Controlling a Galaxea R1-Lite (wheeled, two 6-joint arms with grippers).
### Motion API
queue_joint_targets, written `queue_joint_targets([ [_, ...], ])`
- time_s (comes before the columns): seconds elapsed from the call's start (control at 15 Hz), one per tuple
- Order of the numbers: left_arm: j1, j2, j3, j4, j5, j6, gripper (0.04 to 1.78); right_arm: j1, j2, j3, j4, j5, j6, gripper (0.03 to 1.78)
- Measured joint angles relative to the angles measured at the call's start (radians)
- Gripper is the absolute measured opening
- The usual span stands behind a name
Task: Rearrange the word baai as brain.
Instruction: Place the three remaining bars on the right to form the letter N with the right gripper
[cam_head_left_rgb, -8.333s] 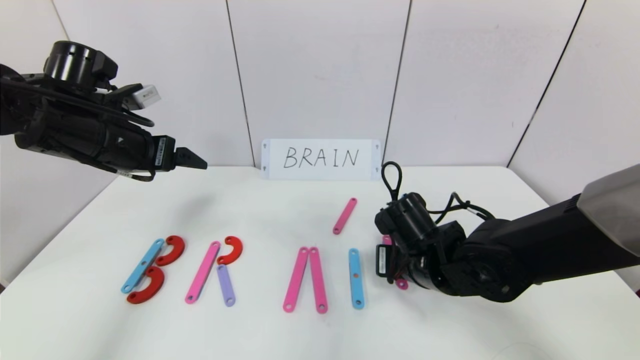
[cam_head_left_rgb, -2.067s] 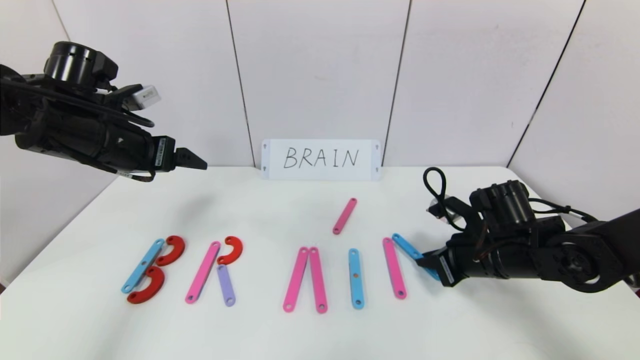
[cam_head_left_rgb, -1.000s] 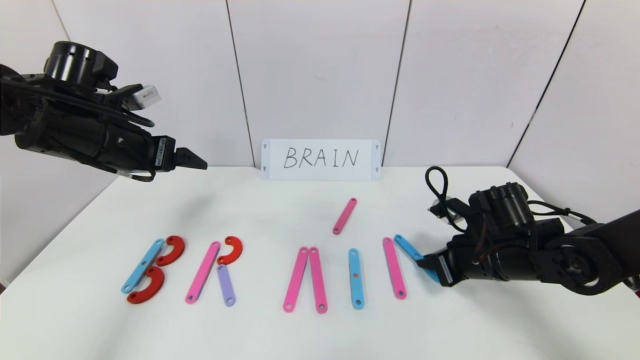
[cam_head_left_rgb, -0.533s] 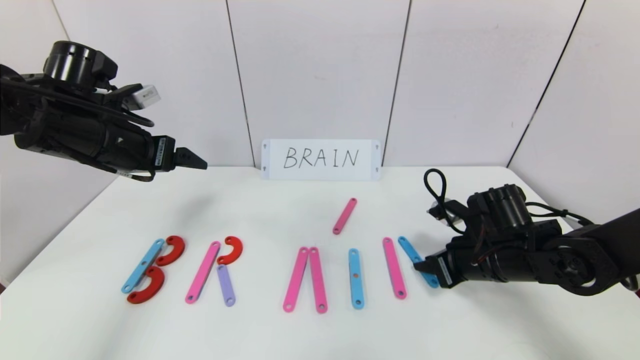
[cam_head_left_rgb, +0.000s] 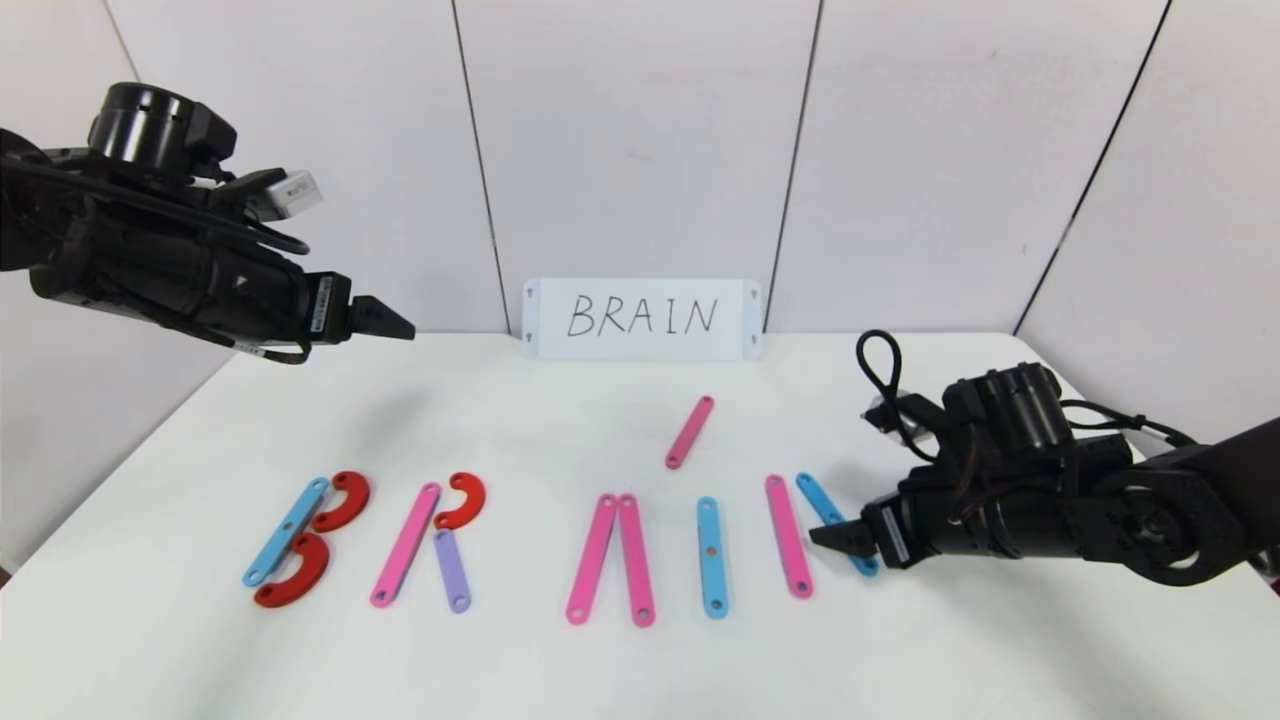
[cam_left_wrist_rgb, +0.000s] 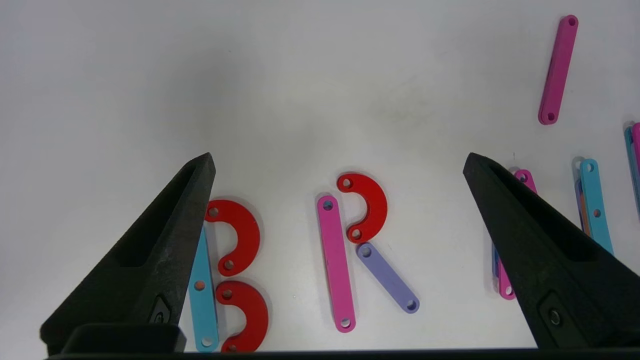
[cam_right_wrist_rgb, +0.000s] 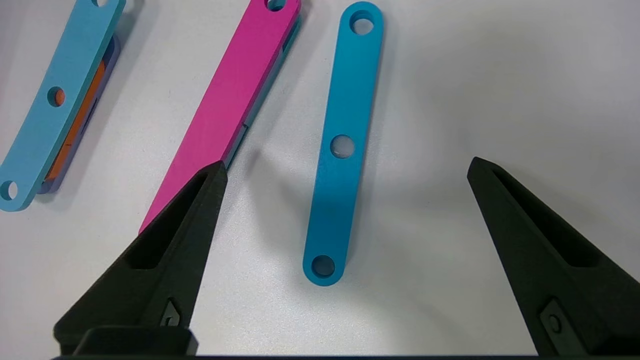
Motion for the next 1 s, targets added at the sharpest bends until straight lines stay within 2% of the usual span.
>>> queue_joint_targets([
  [0.2,-0.002,0.000,0.000,0.000,0.000,0.000,1.74,-0.012,-0.013,-0.016,0.007,0.001,0.010,1.73],
  [0.33,-0.004,0.000,0.001,0.000,0.000,0.000,1.74,-0.001,-0.015,-0.050,0.020,-0.003,0.054,1.73],
  [0.4,-0.004,0.000,0.001,0.000,0.000,0.000,1.74,0.016,-0.012,-0.069,0.026,-0.019,0.073,1.73],
  [0.67,-0.005,0.000,0.001,0.000,0.000,0.000,1.74,0.091,0.033,-0.158,0.080,-0.150,0.117,1.73],
  [0.8,-0.005,0.000,0.001,0.000,0.000,0.000,1.74,0.115,0.061,-0.222,0.140,-0.180,0.152,1.73],
  [1.0,-0.005,0.000,0.001,-0.001,0.000,0.001,1.74,0.138,0.103,-0.296,0.192,-0.187,0.194,1.73],
])
